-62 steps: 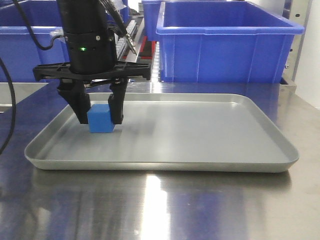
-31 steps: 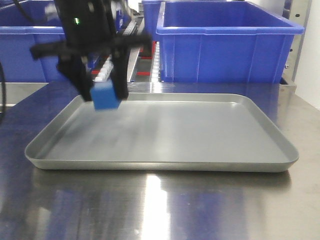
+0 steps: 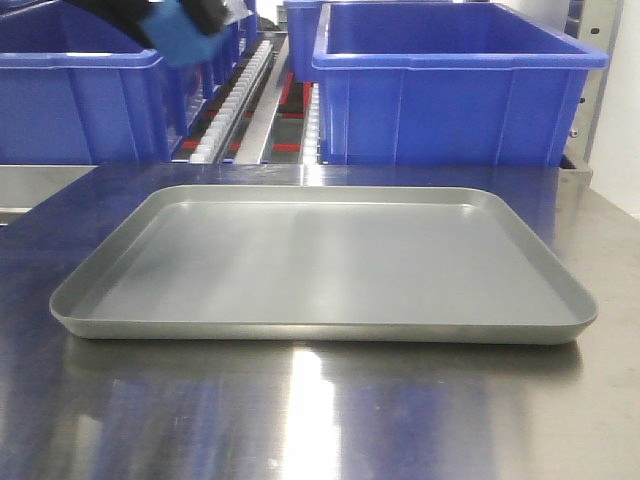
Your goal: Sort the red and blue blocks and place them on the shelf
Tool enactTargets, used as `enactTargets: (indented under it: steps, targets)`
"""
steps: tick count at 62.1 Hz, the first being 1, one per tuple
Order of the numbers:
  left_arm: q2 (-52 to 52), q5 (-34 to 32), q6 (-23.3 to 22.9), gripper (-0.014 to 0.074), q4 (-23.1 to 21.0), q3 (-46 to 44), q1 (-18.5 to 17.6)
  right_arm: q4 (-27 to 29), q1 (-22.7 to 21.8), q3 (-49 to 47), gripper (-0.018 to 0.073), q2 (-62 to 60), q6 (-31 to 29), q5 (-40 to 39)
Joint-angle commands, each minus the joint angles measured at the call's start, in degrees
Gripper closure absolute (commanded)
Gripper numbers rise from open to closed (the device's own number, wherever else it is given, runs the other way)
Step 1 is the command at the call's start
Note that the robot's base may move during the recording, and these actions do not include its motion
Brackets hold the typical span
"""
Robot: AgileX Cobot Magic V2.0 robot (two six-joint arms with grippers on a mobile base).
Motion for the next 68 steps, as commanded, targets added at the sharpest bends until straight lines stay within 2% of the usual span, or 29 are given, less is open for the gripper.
enactTargets:
  steps: [1,7,12,24,36,44,52,68]
  targets:
    - [-8.36,-13.63,3.57,0.0473,-1.8,6.31,1.81,-0.72,-0.25,-1.62,0.0501,0.34,-0.57,-4.82]
    - [-15.53,-22.72,6.67,0.0473,-1.8,15.41,4.73,-0.72,-0.25,-1.62,0.0501,0.34,-0.57,-4.82]
    - [-24.19,-28.35,6.67,0.0473,-1.3,23.47,8.22,-0.72,-0.25,-1.62,0.0501,0.34,-0.57,-4.82]
    - [-35.56,-29.76,6.77,0.0473,3.81,32.22,12.82,-0.72,-0.25,-1.62,0.0501,0.34,-0.57,-4.82]
    - [-46.53,-31.96,6.91,0.0473,3.68,39.44,16.58,-0.72,-0.25,-1.62,0.0501,0.34,-0.57,-4.82]
    - [-52.67,-34.08,6.91,0.0473,3.46,43.86,17.04,-0.72,-0.25,-1.62,0.0501,0.34,-0.57,-4.82]
    - [-57.94,-34.65,6.91,0.0473,1.13,47.33,17.04,-0.72,-0.25,-1.62,0.0501,0.34,-0.57,-4.82]
    - [-66.24,-36.76,6.91,0.0473,1.37,54.25,17.04,-0.72,-0.25,-1.62,0.0501,0.34,-0.57,-4.82]
